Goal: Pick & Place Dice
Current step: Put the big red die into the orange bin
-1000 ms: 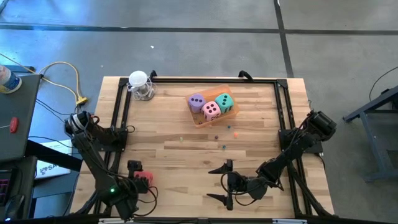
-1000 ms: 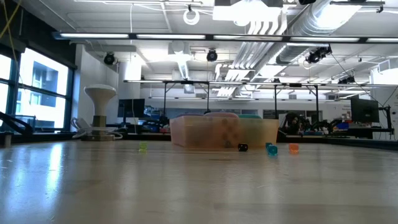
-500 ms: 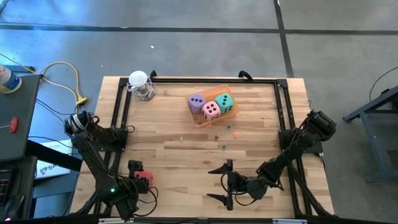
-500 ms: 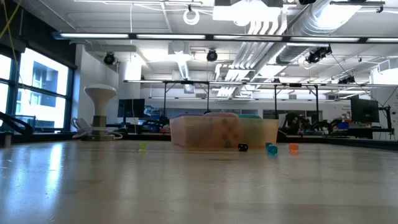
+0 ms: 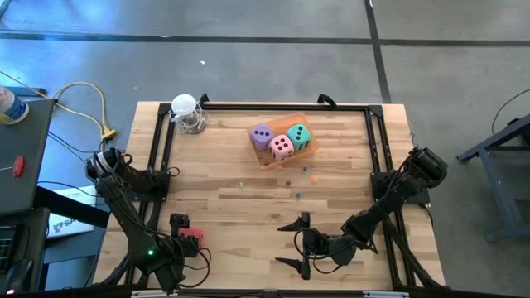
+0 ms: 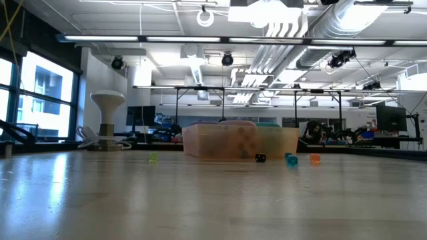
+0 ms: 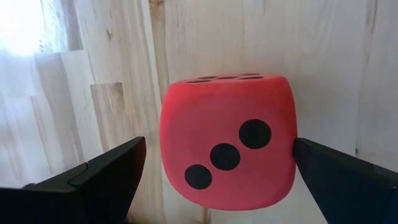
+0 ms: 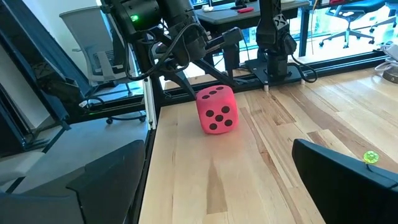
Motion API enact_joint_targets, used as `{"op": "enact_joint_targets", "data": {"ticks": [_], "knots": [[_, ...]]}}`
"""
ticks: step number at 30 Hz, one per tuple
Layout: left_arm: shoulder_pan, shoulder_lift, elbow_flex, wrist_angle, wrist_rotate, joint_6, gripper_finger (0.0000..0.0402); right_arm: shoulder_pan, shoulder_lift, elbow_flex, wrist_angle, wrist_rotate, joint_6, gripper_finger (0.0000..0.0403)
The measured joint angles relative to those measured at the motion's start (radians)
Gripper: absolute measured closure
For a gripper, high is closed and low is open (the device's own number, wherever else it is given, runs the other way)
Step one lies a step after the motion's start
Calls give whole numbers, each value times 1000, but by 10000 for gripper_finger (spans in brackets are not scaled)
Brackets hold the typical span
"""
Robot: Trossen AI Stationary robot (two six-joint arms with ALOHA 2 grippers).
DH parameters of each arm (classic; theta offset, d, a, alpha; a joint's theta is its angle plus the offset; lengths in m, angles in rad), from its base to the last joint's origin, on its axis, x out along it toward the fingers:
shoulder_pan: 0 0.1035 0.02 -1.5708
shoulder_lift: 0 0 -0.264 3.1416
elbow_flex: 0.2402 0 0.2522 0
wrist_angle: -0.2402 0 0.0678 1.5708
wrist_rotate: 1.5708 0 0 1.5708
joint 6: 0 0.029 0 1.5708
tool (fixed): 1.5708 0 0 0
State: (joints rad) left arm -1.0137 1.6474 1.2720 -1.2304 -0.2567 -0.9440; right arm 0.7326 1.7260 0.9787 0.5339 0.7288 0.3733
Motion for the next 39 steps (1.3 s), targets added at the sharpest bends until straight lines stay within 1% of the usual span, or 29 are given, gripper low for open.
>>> {"op": "enact_joint_targets", "data": {"ticks": [7,16,21,25,33,39], "knots": [[26,0,0,0,41,28,4,0,0,0,0,0,0,3],[70,0,-6,36,123,58,4,0,0,0,0,0,0,3],[91,0,-63,69,152,60,4,0,0,0,0,0,0,3],[105,-5,-119,123,203,94,4,0,0,0,0,0,0,3],[117,-10,-129,146,219,132,6,-2,0,0,-1,0,0,3],[133,-12,-129,139,226,160,23,-2,0,0,-2,0,0,3]]}}
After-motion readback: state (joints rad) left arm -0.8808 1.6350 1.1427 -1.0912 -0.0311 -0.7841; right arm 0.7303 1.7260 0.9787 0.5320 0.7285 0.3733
